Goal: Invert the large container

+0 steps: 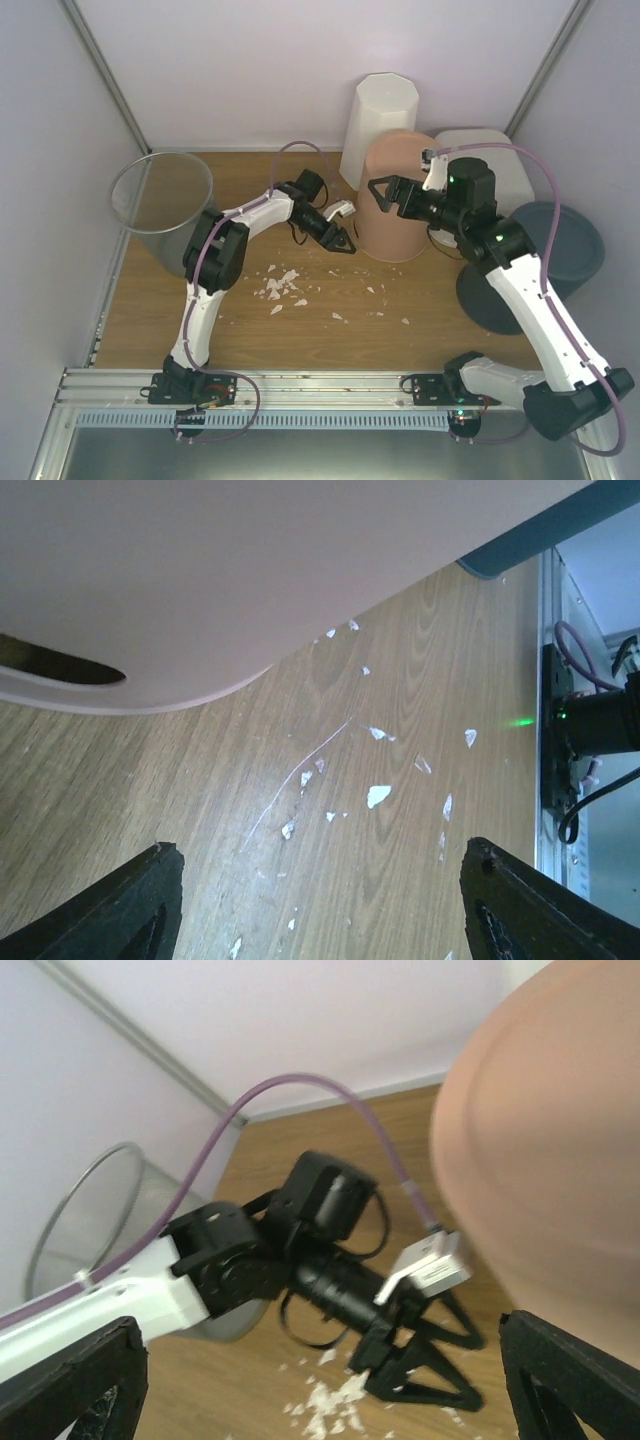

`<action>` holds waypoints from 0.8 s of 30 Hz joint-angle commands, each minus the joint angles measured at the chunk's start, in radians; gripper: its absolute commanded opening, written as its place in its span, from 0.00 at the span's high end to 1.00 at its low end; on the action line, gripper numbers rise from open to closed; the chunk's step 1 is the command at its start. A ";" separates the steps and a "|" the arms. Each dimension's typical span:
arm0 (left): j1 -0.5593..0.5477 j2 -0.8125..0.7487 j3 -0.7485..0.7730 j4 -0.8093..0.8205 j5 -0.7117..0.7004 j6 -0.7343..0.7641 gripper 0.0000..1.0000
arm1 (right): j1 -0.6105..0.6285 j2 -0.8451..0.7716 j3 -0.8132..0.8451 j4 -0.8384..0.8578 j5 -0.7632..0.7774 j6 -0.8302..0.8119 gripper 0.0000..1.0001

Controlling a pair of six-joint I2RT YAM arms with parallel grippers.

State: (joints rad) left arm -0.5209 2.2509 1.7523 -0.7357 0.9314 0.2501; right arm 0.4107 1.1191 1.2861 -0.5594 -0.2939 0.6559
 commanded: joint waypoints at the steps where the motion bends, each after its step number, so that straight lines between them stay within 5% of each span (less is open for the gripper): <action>1: -0.001 -0.076 -0.033 -0.005 -0.056 0.033 0.24 | 0.010 0.025 0.087 -0.145 0.199 -0.086 0.04; 14: 0.010 -0.425 -0.121 -0.129 -0.369 0.197 0.12 | -0.015 0.006 0.085 -0.356 0.602 -0.239 0.00; 18: 0.042 -0.572 -0.129 -0.161 -0.475 0.216 0.09 | -0.056 0.029 0.038 -0.299 0.553 -0.274 0.00; 24: 0.095 -0.823 -0.137 -0.164 -0.820 0.269 0.01 | -0.067 0.074 -0.020 -0.186 0.422 -0.287 0.00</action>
State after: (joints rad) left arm -0.4622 1.5726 1.6276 -0.8886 0.3779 0.4625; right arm 0.3515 1.1667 1.2968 -0.8368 0.1986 0.3988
